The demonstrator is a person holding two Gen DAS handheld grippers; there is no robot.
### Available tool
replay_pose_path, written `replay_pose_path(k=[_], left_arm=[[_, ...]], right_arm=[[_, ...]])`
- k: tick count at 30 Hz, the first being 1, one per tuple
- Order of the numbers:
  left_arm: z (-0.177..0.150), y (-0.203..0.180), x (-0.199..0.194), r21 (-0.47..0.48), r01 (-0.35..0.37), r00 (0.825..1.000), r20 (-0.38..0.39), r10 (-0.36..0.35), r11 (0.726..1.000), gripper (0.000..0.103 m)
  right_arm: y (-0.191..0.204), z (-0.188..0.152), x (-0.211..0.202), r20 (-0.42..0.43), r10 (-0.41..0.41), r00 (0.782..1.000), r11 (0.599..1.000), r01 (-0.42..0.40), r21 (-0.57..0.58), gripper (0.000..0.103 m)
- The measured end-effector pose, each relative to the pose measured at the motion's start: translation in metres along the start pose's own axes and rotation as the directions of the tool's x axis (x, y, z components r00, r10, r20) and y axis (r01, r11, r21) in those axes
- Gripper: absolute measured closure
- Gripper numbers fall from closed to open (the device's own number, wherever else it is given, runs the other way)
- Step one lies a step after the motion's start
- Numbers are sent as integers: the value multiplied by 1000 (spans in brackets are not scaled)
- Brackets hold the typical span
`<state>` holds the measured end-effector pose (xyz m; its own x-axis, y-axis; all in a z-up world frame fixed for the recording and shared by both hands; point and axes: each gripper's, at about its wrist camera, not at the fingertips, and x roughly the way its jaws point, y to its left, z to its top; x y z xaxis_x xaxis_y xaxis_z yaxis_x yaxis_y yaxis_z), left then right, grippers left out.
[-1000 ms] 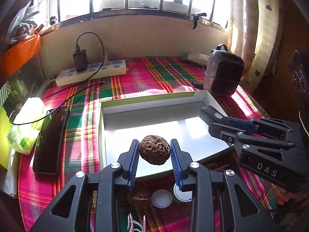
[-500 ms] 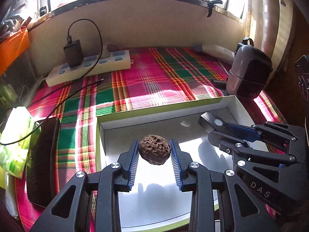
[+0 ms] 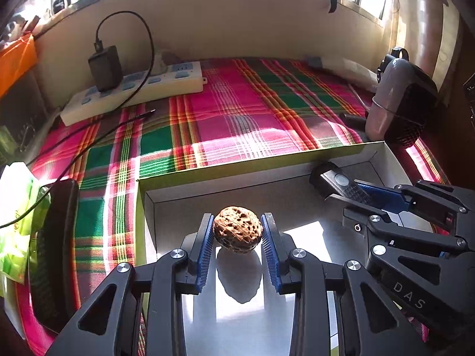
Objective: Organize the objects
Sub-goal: 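Carry the walnut and remote into the white box lid with both grippers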
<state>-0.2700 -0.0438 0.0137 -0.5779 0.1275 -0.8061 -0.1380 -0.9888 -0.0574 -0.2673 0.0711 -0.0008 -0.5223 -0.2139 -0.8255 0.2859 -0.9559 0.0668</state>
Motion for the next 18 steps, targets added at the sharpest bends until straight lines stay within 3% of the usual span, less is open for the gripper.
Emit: replay_pose_path(k=[18], left_arm=[[2,3,5,11,-42,999,-13,42,999,72]], right_arm=[[2,0,9,-20,14,1000,1000,-14,8,75]])
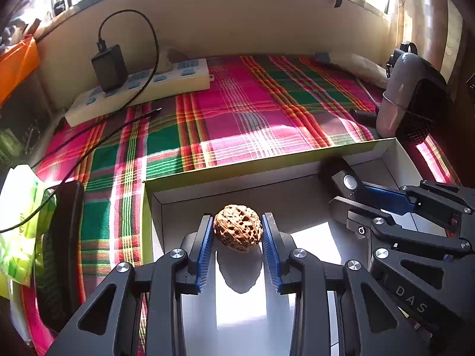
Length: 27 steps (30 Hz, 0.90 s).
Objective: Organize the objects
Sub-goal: 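Carry the walnut and remote into the white box lid with both grippers, then open both grippers to release walnut and remote inside the box lid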
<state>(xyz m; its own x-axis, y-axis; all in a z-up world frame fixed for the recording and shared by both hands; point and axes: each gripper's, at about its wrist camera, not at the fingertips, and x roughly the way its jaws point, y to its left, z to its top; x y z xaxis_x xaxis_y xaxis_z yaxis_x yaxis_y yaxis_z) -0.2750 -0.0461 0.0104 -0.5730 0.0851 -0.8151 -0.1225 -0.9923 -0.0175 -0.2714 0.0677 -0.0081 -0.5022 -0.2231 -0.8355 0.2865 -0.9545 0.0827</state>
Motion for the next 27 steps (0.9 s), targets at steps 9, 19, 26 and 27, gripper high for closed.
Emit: replay_pose_path(k=[9,19,26,27], left_arm=[[-1,0,-2,-7,6,1000,-6,-6,1000,70],[-8,1,-22,-23,18,1000,21,-17,1000,66],[-17,4,-44,-54,27,998,62,-23,998,66],[-19,4,-48,-56,31,997,68,-27,998,66]], right_arm=[[-5,-1,-5,11,-6,1000,1000,6,31,56],[-7,-8,-20,32,-5,999,999,4,48,55],[-4,-20,-38,64,-14,998,999,12,41,55],[-3,-21,-41,70,-15,997,999,13,40,55]])
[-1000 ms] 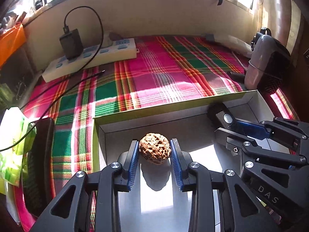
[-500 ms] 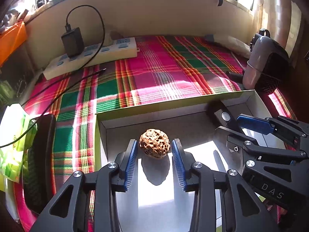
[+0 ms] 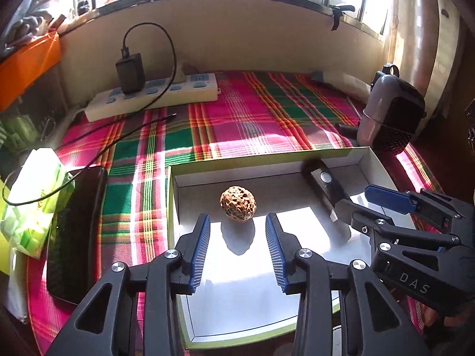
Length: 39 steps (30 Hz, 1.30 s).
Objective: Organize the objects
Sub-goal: 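Open both grippers to release walnut and remote inside the box lid, then grasp the pink earphone clip with the left gripper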
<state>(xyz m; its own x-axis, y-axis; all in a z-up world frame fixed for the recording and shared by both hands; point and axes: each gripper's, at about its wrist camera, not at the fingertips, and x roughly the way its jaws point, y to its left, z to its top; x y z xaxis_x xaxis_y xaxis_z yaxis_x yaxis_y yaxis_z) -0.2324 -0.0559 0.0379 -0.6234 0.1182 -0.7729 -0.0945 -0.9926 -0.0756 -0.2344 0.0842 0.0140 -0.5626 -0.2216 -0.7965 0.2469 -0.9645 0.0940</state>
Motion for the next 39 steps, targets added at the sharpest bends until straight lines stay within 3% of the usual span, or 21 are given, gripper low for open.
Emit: replay_pose_path(k=[13,18,39], left_arm=[[-29,-1,-39,-20,2,999,49,-1,1000,66],[-45,3,-59,-13,-39,995,87,40,999,66],[-123,20,-85,-85,4,998,57,1,996,65]], right_arm=[[3,-26,-35,50,-3,999,1000,3,-3,55],[2,-40,-49,78,-18,997,1000,19,-11,55],[7,-102,-84,126,25,992,999,-20,-38,55]])
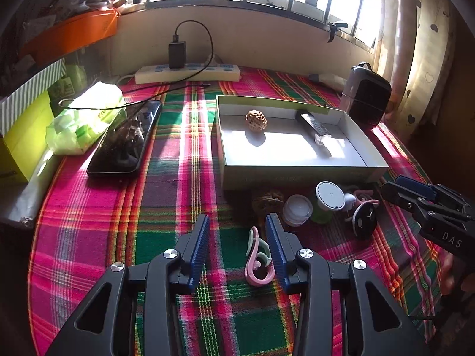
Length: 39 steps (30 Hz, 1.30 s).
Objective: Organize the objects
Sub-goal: 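Grasp the pink earphone clip with the left gripper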
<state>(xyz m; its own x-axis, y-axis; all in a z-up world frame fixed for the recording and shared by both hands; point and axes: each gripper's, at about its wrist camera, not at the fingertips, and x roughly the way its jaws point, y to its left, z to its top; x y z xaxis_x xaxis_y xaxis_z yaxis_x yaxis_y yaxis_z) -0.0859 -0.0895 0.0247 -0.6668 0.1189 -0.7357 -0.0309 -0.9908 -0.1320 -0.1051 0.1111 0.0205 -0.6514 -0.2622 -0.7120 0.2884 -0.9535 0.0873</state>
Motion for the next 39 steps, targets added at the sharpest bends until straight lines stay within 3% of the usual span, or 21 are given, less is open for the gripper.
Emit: replay_pose_path(k=[7,23,39], left_arm=[[-14,0,3,-27,31,999,-31,-32,999,63],[-25,-4,5,-36,68,996,-62,-70,997,62],[-22,-8,9,-15,47,997,-62,-48,999,62]], right_arm=[[6,-13,-4,5,26,1000,1000,-26,4,46],[12,-27,18,-70,22,997,1000,-22,13,46],[13,-27,28,-94,9,996,1000,-9,5,46]])
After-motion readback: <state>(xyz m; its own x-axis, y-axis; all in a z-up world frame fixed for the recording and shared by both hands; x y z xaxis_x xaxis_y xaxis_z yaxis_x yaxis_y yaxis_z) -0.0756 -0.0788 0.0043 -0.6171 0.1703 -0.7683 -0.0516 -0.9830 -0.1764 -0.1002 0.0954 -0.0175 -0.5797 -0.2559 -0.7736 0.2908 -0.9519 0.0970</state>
